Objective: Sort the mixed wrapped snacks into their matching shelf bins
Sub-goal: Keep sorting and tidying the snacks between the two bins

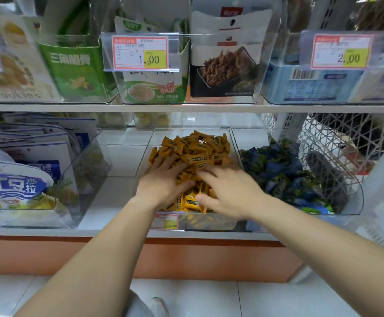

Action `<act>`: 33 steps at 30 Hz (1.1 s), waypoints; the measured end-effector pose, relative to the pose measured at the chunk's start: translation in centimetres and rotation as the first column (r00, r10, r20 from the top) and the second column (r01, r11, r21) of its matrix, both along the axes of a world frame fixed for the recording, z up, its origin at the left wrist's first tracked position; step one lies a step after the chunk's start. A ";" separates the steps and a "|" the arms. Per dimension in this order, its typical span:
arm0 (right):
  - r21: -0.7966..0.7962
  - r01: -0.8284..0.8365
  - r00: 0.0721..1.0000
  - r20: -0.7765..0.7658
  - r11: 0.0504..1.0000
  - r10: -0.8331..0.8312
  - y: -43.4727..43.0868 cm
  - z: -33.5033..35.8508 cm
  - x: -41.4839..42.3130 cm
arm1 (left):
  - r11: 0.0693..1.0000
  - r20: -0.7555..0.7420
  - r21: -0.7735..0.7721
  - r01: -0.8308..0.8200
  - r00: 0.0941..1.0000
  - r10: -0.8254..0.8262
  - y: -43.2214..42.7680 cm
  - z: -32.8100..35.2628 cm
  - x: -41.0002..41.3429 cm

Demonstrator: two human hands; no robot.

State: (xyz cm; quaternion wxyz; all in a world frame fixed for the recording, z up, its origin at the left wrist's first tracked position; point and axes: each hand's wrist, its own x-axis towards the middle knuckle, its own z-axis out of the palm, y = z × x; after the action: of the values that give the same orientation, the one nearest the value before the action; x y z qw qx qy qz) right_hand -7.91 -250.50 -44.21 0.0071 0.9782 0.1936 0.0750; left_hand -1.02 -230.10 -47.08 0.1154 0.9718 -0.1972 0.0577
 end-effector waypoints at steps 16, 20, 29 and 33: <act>0.114 0.037 0.997 0.063 0.993 -0.044 0.5 1.1 -1.1 | 0.986 -0.055 0.168 0.012 0.998 -0.003 -0.2 1.5 -2.6; 0.333 0.165 0.947 0.211 0.928 -0.244 -4.4 1.7 -0.7 | 1.000 0.086 0.023 -0.003 0.996 0.001 -3.5 2.2 -2.6; 0.209 0.510 0.854 -0.241 0.834 -0.461 -13.7 -2.9 4.6 | 0.990 -0.119 0.136 0.048 0.992 -0.032 -8.6 0.5 -0.8; 0.174 0.542 0.797 -0.416 0.822 -0.438 -14.3 -3.4 5.0 | 0.994 -0.109 0.096 0.045 0.993 -0.034 -8.7 0.3 -0.6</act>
State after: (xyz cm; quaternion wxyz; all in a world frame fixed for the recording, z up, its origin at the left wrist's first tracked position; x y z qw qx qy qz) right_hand -2.87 -264.75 -47.65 -0.1493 0.9818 -0.0839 -0.0816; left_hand -1.61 -238.83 -46.76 0.0789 0.9739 -0.2126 -0.0068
